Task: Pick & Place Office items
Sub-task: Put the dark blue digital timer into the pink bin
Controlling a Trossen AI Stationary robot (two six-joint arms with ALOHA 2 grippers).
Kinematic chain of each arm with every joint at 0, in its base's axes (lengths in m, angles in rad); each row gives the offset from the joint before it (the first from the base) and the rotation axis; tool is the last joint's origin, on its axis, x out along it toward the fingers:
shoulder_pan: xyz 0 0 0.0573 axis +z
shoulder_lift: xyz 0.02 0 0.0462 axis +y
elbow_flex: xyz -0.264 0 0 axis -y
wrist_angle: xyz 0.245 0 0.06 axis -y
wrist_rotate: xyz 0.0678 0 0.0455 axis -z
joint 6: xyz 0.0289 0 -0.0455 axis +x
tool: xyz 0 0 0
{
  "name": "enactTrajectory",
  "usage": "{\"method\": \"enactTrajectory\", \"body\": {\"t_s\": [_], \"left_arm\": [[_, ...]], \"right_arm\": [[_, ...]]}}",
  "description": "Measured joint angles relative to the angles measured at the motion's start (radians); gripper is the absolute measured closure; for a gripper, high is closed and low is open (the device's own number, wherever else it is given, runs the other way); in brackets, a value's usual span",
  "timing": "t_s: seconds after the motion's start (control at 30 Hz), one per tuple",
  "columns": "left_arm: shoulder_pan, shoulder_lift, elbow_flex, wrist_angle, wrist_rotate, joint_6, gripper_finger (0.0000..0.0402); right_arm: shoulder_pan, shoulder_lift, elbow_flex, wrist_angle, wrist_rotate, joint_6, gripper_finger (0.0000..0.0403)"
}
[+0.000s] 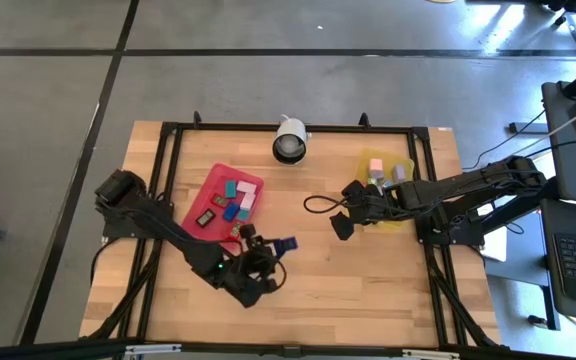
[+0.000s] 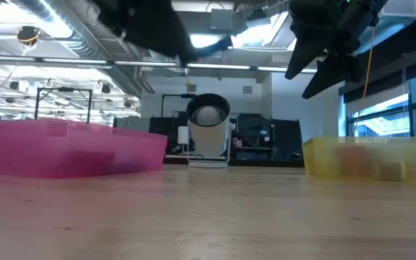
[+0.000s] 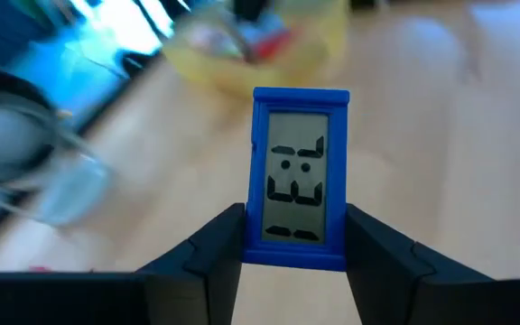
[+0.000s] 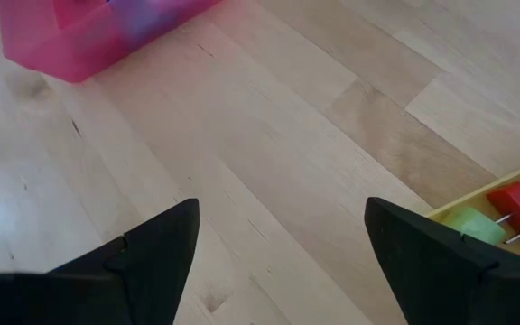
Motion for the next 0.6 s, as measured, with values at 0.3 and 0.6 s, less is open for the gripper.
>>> {"method": "enactTrajectory", "body": {"t_s": [0.3,0.6], "left_arm": [[-0.01,-0.05,0.0,0.018,-0.24,0.041,0.0241],[0.002,-0.052,0.0,0.023,-0.229,0.02,0.0241]], "right_arm": [[0.0,0.0,0.0,0.0,0.0,0.0,0.0085],[0.0,0.0,0.0,0.0,0.0,0.0,0.0085]]}}
